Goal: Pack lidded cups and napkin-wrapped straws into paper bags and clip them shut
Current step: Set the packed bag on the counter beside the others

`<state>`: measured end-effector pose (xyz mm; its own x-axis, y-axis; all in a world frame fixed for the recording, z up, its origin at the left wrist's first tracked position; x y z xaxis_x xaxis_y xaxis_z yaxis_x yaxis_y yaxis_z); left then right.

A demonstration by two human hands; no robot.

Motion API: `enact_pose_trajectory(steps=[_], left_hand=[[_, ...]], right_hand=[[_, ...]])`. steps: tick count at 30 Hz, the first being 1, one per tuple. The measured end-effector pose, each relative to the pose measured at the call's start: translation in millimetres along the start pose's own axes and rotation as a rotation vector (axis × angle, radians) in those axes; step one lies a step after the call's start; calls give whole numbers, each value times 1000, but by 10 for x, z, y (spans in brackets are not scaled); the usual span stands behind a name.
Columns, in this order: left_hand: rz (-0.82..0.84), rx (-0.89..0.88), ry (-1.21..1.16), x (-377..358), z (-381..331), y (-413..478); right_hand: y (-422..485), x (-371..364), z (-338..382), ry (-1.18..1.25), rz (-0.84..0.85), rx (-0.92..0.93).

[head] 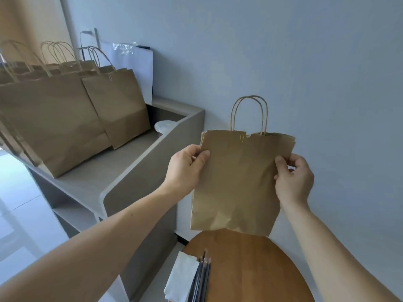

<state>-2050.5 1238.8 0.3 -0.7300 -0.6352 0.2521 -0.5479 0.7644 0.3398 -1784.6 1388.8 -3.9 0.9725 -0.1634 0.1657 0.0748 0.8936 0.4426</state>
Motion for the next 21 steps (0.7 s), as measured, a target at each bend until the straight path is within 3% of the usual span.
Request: enact_pose_trajectory(steps=[6,12,21], left_hand=[[-232,-167,9,838,-746,299],[-470,-255,130,1690,-1152,542],[-710,-204,300,2912,-966,757]], right_hand=[[303,-441,1083,143,54,106],[555,-1217,1938,303,217,199],[386,-2777,2547,401,460,205]])
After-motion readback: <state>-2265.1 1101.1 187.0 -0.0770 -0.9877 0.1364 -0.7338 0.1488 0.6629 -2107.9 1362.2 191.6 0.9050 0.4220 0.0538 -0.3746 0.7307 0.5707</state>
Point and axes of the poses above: each hand's wrist, its own y-axis towards the middle knuckle, its own x-axis out of the back of the hand, z = x × y, the point moved 10 cm from there along y, towards the middle knuckle, and after that the axes turned 1 degree about z, right-handed, at the moved point
